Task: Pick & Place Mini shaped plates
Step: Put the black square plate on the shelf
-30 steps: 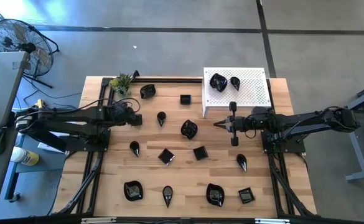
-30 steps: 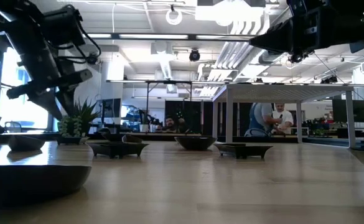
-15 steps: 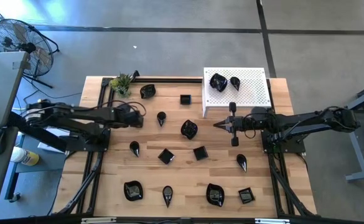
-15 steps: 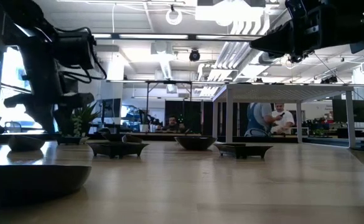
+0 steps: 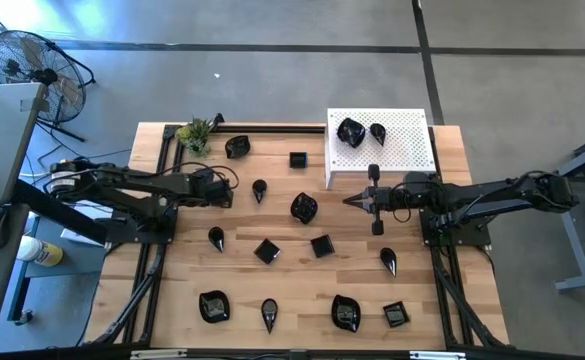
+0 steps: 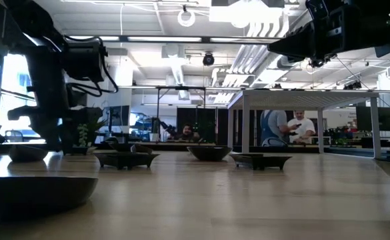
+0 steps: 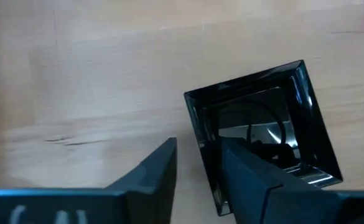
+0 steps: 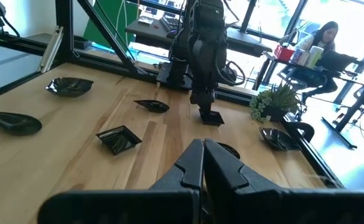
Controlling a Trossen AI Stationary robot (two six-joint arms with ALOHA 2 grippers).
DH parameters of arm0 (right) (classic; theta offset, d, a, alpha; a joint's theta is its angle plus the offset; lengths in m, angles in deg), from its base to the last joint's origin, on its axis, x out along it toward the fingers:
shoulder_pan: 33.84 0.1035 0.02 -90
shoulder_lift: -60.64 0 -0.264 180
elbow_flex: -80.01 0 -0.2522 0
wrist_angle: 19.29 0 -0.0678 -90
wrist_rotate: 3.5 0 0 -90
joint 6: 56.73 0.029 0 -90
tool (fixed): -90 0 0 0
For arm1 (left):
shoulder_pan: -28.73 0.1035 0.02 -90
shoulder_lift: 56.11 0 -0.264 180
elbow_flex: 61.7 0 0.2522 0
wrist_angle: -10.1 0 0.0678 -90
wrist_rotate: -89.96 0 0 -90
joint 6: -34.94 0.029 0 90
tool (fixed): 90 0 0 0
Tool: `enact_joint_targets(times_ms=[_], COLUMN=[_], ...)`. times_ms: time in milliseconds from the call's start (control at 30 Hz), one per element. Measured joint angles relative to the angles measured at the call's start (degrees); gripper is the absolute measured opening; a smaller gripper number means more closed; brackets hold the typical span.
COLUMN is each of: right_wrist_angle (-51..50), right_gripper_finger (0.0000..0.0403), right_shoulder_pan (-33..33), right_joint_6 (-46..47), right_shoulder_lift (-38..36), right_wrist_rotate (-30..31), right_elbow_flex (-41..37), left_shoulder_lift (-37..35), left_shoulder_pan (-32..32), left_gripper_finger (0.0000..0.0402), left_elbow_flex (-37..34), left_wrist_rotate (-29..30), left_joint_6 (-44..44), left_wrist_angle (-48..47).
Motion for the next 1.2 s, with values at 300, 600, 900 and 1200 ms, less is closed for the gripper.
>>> enact_joint_targets(times_ms=[300, 600, 900, 1200], right_wrist_angle=[0.00, 0.00, -0.02, -0.02], right_gripper_finger=[0.0001, 0.0001, 0.0001, 0.0002], right_shoulder_pan=[0.00, 0.00, 0.00, 0.00], right_joint_6=[-0.15, -0.15, -0.02, 0.04], right_shoulder_lift=[0.00, 0.00, 0.00, 0.00], right_wrist_rotate=[0.00, 0.09, 0.31, 0.51], right_elbow_flex=[0.00, 0.00, 0.00, 0.00], left_shoulder_lift=[-0.12, -2.17, -2.19, -2.19], left_shoulder_pan=[-0.04, -0.04, -0.59, -8.63], left_gripper_finger=[0.0010, 0.0004, 0.0003, 0.0003], left_elbow_flex=[0.08, 2.30, 4.99, 5.00], left_wrist_rotate=[-0.93, -3.61, -1.38, 5.18], left_joint_6=[3.17, 6.04, 11.25, 11.64], left_wrist_angle=[0.18, 0.37, 6.30, 11.38])
